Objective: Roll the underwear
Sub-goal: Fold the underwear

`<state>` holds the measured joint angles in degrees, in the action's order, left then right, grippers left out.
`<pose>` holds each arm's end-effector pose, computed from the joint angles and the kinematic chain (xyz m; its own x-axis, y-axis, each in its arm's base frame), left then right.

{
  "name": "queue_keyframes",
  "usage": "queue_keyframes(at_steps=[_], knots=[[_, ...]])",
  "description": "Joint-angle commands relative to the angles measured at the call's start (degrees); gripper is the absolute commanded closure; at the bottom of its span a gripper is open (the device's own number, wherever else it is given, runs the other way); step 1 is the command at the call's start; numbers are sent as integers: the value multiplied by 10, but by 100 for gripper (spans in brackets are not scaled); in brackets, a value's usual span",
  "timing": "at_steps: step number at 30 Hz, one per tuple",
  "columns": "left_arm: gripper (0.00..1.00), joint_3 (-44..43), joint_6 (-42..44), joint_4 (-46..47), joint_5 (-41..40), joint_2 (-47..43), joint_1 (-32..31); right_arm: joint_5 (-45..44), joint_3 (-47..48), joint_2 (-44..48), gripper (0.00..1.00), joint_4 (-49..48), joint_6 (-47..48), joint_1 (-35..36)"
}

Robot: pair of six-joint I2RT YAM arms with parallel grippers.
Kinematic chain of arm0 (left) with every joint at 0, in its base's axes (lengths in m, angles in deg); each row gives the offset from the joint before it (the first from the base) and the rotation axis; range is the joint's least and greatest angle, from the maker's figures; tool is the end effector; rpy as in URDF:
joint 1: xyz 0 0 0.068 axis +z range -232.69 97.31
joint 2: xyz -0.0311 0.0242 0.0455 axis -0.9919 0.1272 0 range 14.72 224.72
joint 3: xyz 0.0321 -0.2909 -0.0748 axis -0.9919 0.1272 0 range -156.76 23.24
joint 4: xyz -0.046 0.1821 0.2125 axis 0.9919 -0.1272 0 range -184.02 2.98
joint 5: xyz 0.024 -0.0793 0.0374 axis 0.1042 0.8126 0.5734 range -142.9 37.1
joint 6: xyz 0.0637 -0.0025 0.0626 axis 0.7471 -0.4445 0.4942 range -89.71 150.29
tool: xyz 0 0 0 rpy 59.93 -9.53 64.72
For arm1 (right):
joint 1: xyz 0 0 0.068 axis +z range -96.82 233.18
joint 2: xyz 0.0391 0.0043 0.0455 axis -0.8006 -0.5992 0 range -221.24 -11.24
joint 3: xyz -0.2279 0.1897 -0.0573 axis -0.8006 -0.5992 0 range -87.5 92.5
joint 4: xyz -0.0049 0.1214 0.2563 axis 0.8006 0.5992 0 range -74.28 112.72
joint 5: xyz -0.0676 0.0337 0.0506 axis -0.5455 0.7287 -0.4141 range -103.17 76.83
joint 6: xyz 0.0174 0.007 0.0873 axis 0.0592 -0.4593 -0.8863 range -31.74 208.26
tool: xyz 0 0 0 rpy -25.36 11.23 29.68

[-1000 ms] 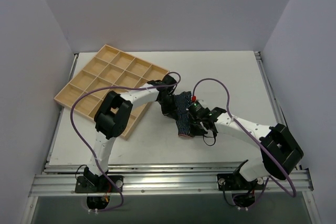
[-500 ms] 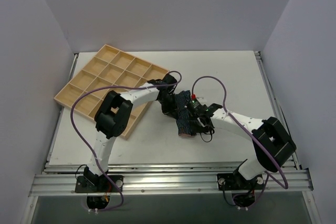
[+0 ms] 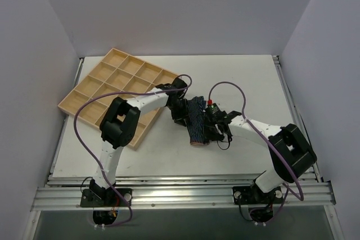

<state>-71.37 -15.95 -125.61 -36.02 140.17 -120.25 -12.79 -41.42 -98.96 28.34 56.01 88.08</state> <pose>0.3860 -0.3260 0.1264 -0.9930 -0.1083 -0.0468 -0.0766 0.8938 -0.4419 0.2774 0.1941 0.1491 -0.8700 0.0440 -0.4911 -0.1310 0.9396 0.3163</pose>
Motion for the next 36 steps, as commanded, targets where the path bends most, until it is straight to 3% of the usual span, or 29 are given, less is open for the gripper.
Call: queue_keyframes(at_steps=[1,6,13,36], knots=[[60,-3,-1,-13,-12,-60,6,45,-22,19,66,-16,-11,-4],[59,61,-8,-3,-27,-130,-4,89,-53,60,66,-44,-49,-3],[58,164,-25,37,-14,-191,-19,97,-73,109,47,-41,-77,-5],[59,191,-44,55,-1,-164,-40,66,-85,194,36,-22,-166,11]])
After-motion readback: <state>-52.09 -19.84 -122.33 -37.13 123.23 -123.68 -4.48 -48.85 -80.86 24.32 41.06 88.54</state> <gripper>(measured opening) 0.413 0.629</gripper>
